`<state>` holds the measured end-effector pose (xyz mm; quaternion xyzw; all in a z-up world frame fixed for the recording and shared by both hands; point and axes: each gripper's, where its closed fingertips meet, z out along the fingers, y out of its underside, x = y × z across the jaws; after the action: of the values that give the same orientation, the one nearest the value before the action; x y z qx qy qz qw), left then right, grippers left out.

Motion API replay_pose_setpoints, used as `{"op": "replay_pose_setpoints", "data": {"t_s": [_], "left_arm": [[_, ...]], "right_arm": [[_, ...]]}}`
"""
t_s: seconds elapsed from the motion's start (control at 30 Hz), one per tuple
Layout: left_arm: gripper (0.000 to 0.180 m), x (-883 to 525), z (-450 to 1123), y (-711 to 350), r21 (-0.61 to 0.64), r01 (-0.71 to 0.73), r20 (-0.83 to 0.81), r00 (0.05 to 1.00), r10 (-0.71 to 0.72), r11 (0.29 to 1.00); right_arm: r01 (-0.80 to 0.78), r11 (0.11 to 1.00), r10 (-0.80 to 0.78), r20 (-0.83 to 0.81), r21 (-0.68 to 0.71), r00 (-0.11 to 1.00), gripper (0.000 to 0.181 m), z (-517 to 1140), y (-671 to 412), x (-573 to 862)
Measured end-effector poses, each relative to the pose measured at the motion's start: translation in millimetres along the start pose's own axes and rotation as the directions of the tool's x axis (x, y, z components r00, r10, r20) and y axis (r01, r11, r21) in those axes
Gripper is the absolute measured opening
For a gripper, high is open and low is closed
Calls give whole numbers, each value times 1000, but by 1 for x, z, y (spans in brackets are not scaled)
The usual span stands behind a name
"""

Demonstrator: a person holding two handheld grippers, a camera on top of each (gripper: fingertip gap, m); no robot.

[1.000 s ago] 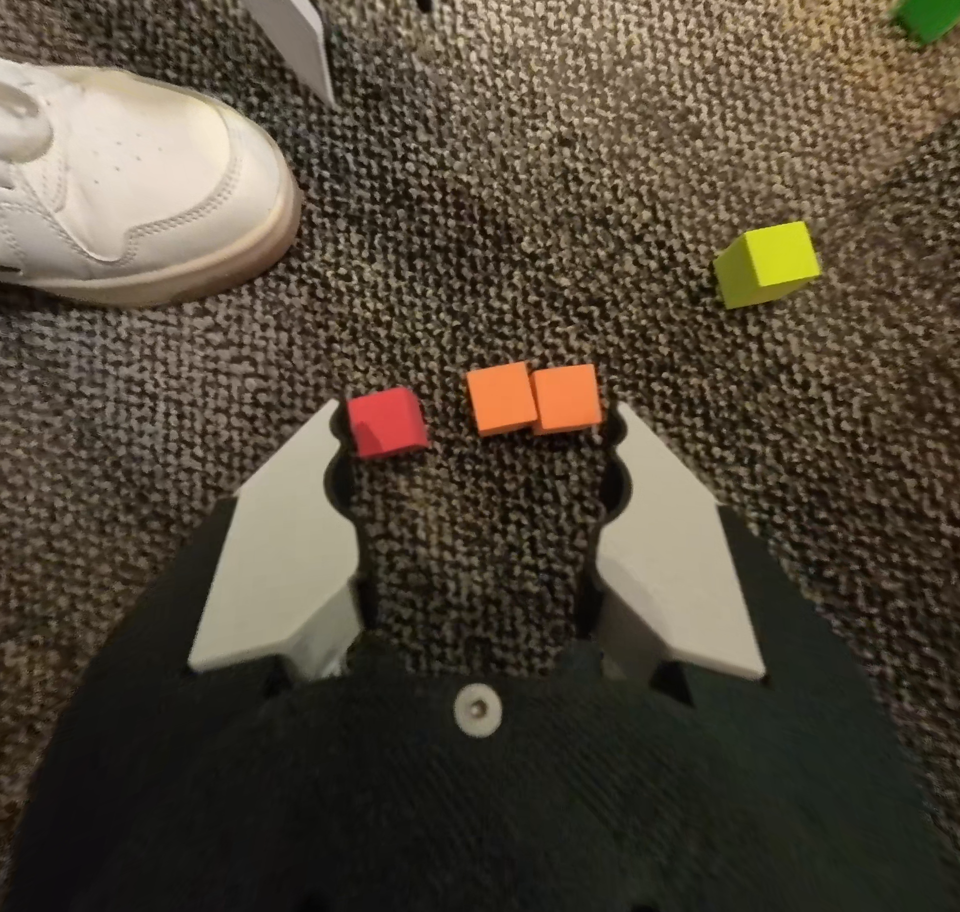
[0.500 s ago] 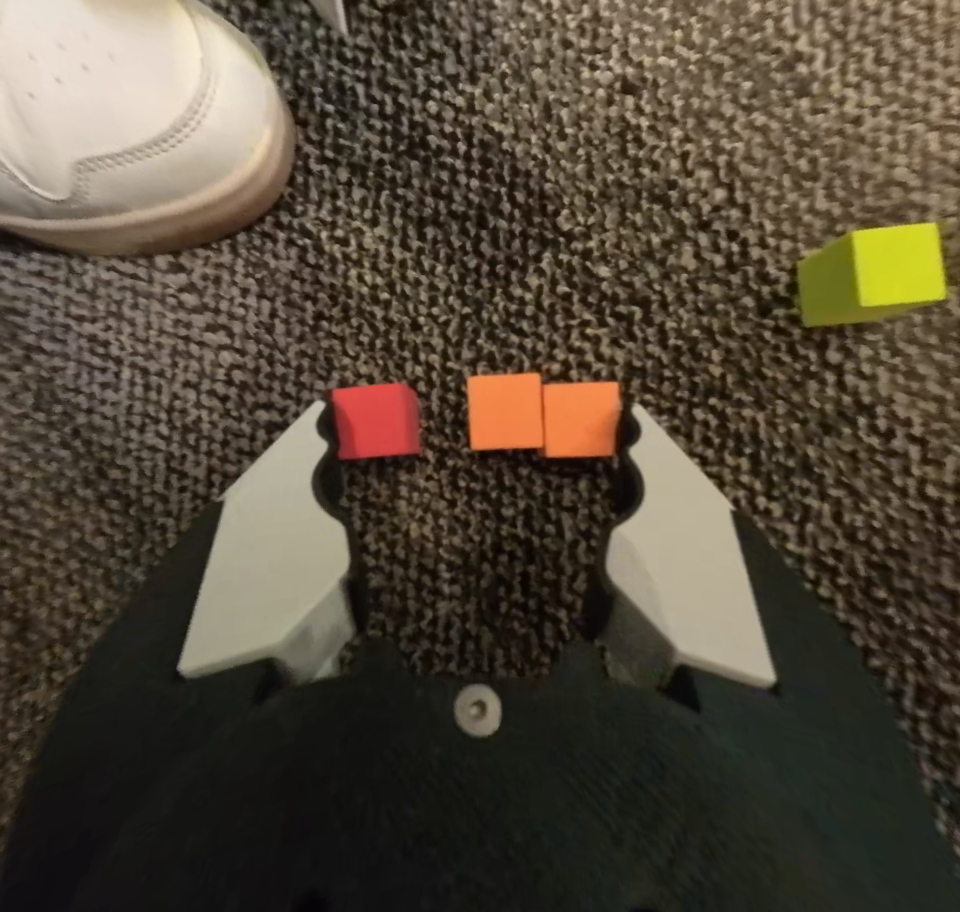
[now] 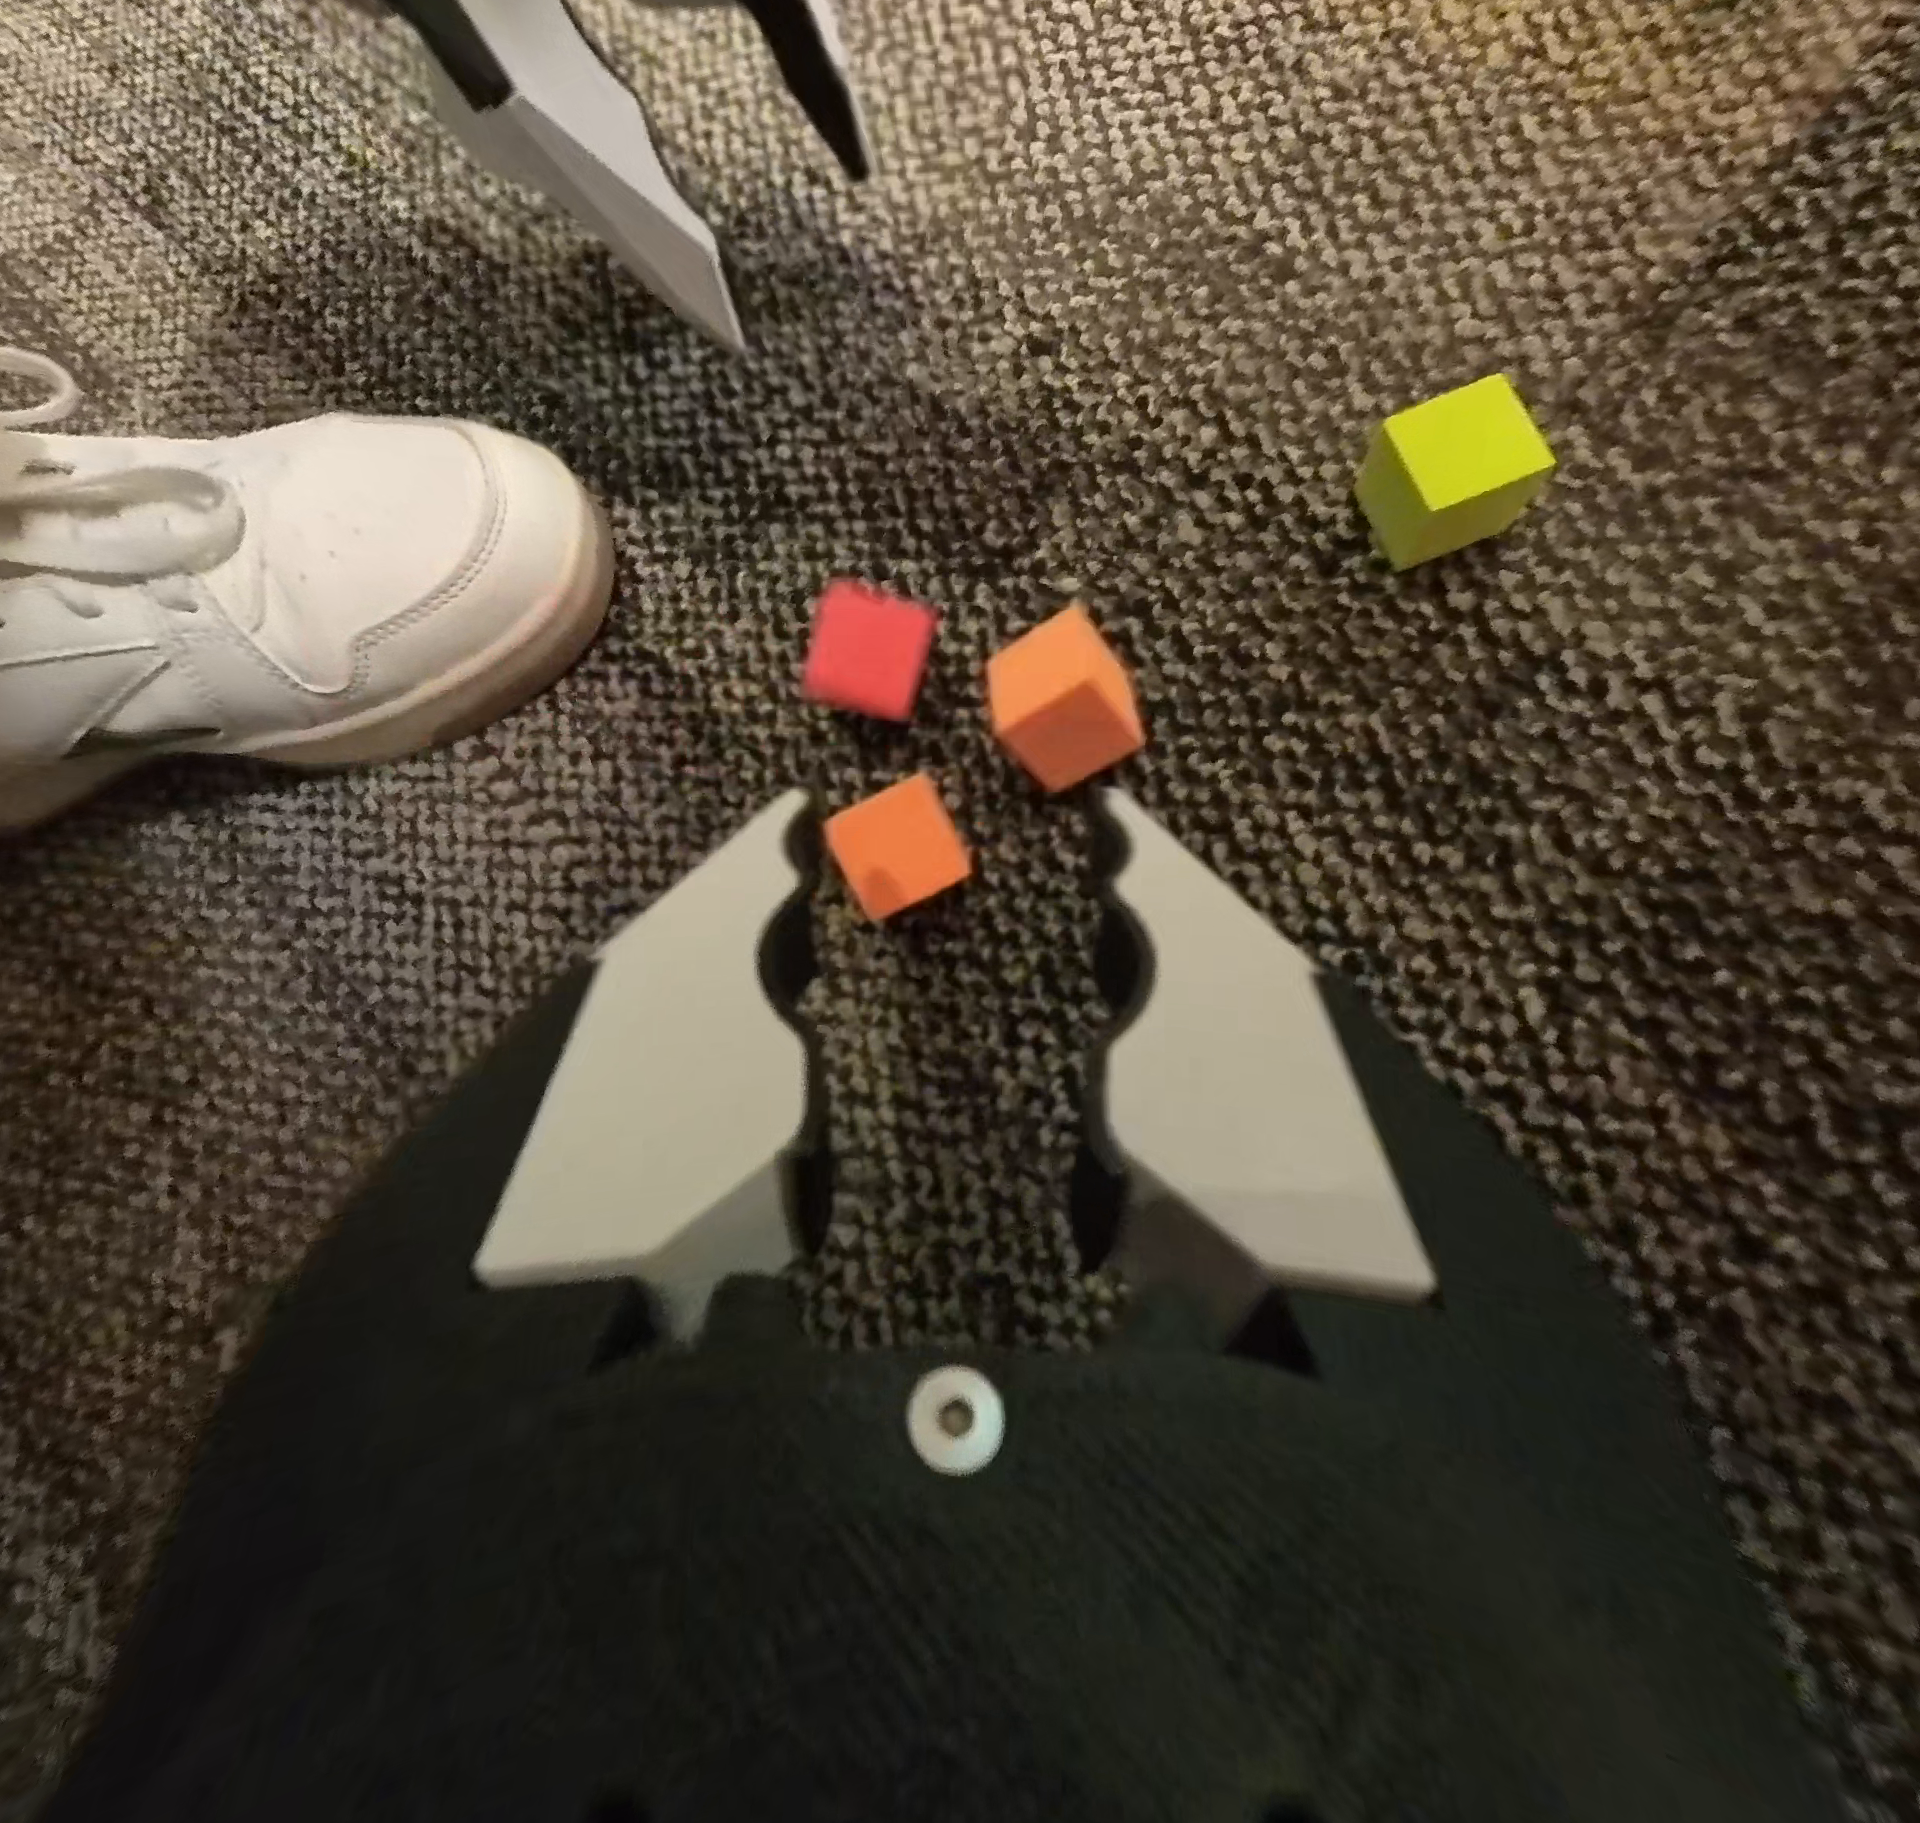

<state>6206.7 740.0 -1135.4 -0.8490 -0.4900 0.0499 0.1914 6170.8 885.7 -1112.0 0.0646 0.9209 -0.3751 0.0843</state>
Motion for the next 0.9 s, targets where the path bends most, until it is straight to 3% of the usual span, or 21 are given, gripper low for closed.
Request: {"op": "replay_pose_setpoints", "data": {"t_s": [0.13, 0.27, 0.4, 0.43, 0.5, 0.57, 0.6, 0.63, 0.9], "left_arm": [[52, 15, 0, 9, -14, -19, -22, 1000, 19, 1000], [52, 26, 1, 13, -22, -50, -36, 998, 50, 998], [52, 33, 7, 1, 9, -87, -52, 995, 88, 996], [53, 36, 10, -7, 27, -100, -58, 993, 101, 995], [54, 42, 17, -25, 66, -127, -73, 989, 131, 990], [56, 48, 25, -42, 93, -148, -82, 984, 156, 985], [56, 51, 30, -49, 101, -158, -85, 982, 167, 982], [56, 53, 35, -56, 105, -172, -83, 980, 181, 979], [44, 56, 53, -49, 36, -214, -112, 970, 217, 976]], "right_arm": [[23, 999, -25, -58, -39, 998, 109, 7, 10, -2], [145, 980, -157, -80, -137, 984, 110, 24, 19, 0], [202, 971, -210, -58, -126, 976, 107, 37, 12, 8], [193, 973, -199, -38, -125, 979, 106, 40, 13, 9], [184, 975, -184, 13, -123, 983, 85, 43, 14, 10], [161, 979, -148, 110, -121, 983, 56, 43, 14, -1], [157, 979, -138, 143, -131, 980, 22, 41, 13, -6], [169, 977, -149, 146, -133, 978, 13, 38, 11, -7], [46, 998, -45, 35, -40, 998, 15, 7, -7, 8]]}}
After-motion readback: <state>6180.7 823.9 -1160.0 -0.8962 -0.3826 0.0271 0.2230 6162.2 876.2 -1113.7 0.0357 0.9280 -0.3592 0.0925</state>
